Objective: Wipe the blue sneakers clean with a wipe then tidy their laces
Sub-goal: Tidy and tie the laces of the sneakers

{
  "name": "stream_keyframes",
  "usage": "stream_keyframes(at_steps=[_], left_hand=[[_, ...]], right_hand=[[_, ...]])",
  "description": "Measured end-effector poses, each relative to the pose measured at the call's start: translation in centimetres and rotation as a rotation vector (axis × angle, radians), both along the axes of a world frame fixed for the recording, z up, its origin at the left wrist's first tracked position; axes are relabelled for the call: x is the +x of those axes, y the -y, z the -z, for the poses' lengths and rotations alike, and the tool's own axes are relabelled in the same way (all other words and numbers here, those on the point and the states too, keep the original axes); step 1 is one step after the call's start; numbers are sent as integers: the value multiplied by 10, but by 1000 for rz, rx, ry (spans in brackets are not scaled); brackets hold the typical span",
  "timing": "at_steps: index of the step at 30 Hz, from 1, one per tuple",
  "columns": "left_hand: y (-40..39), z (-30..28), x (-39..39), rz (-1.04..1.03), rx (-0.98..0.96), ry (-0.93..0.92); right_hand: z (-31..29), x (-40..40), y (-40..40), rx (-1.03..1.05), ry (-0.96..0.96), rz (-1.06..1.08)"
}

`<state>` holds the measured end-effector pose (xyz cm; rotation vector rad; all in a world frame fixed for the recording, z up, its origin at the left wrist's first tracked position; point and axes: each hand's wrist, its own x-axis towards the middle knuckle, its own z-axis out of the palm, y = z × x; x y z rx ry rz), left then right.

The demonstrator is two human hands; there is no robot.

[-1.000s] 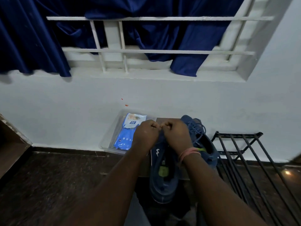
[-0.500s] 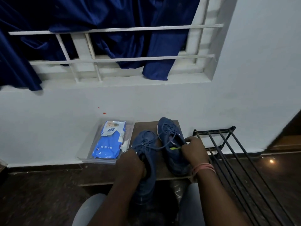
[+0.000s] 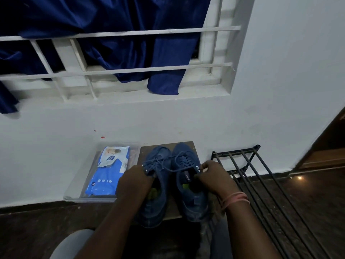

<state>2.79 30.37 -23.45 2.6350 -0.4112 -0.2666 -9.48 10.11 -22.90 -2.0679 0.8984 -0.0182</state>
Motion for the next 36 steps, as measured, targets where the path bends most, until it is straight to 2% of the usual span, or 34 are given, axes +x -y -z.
stream_keyframes(at_steps=[5,8,10,13,16,18,19,22,24,26,28,29,31,32,34,36], left_hand=[[16,3,12,-34,-135,25],[35,6,17,75,-149,109],[45,4,17,139,-168,125],[59,2,24,186,-155,85],[64,-12,32,443,-214,80],[59,-25,37,645,-225,-39],[55,-32,38,688,-214,-110],[49,-49,40,732,-145,-340],[46,-58,39,820,-111,-560],[42,-68,39,940,-113,-677],[40,-69,43,1025,-165,-622],[42,-67,46,994,-236,-539],[48,-55,56,830,-481,-266],[53,-46,62,750,-539,-116],[66,-30,70,689,-439,78],[82,-15,72,652,-280,58]], right_hand=[[-11,31,11,135,90,-47],[-7,50,22,133,128,-88],[-3,58,30,211,180,-118],[-4,64,41,407,307,-280],[-17,54,50,482,296,-558],[-28,43,59,490,210,-759],[-31,40,65,491,204,-779],[-23,47,87,435,221,-549],[-15,52,91,351,113,-519],[-3,59,84,276,51,-486],[12,68,75,50,98,-378],[20,73,71,-89,121,-335],[28,77,64,-219,149,-312],[31,79,63,-238,146,-322],[34,80,63,-282,124,-334],[33,80,64,-297,133,-332]])
